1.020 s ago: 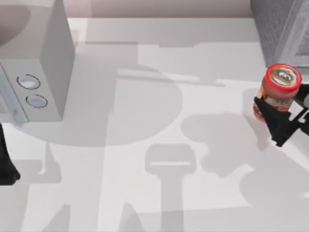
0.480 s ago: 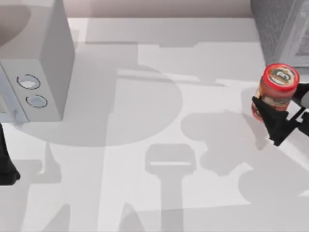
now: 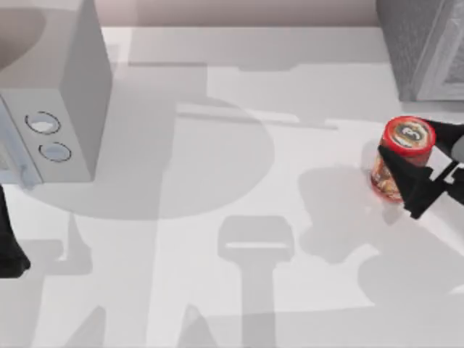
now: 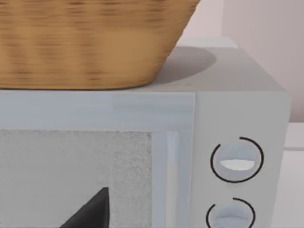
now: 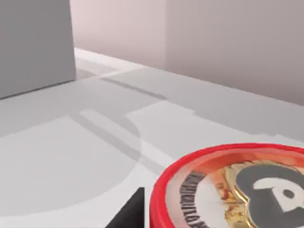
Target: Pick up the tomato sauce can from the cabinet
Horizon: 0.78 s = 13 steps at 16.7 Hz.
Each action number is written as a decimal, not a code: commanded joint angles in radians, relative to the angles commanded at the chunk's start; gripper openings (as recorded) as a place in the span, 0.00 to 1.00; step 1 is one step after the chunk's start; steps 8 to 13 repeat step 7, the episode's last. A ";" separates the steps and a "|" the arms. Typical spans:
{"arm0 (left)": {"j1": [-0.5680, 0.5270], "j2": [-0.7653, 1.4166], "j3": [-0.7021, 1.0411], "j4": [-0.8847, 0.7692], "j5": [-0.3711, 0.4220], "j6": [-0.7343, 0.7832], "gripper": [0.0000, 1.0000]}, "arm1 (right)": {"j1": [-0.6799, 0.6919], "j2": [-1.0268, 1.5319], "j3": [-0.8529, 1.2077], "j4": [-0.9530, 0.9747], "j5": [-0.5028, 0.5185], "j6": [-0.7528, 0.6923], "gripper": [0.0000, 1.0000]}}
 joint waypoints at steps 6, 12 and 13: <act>0.000 0.000 0.000 0.000 0.000 0.000 1.00 | 0.000 0.000 0.000 0.000 0.000 0.000 1.00; 0.000 0.000 0.000 0.000 0.000 0.000 1.00 | 0.000 0.000 0.000 0.000 0.000 0.000 1.00; 0.000 0.000 0.000 0.000 0.000 0.000 1.00 | 0.000 0.000 0.000 0.000 0.000 0.000 1.00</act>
